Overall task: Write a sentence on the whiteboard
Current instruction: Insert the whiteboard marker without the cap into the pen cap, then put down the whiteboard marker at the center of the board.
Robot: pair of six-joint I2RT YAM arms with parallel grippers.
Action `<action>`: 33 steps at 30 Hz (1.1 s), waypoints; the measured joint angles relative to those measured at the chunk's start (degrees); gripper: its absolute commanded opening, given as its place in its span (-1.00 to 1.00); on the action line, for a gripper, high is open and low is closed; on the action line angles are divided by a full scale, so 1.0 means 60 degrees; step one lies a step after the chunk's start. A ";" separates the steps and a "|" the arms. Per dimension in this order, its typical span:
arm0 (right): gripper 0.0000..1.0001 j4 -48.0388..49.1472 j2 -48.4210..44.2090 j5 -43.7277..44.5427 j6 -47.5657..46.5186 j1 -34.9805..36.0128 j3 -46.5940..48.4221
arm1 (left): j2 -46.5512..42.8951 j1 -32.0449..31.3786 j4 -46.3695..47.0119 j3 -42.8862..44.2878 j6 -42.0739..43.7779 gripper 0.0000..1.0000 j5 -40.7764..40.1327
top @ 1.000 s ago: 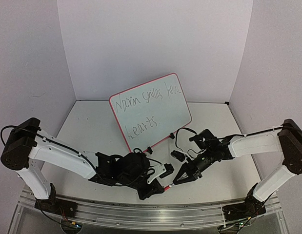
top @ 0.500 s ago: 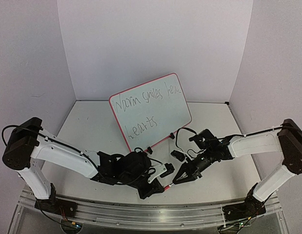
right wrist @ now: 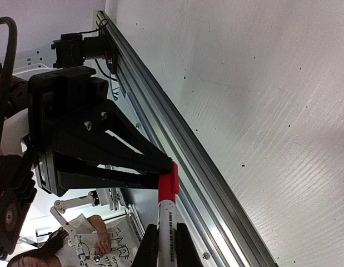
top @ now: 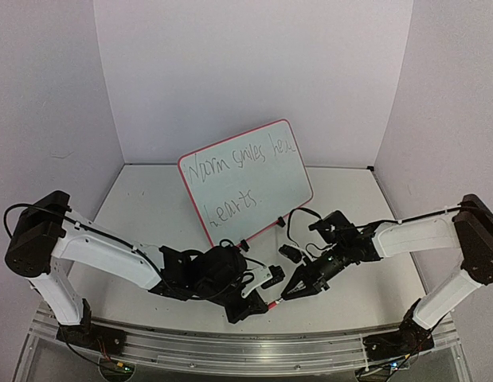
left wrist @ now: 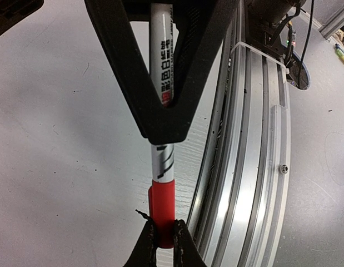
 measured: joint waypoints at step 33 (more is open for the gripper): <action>0.41 -0.0569 -0.0369 0.5081 -0.0112 -0.2111 0.1009 | -0.4298 0.3048 -0.0844 -0.2748 -0.2822 0.62 -0.3590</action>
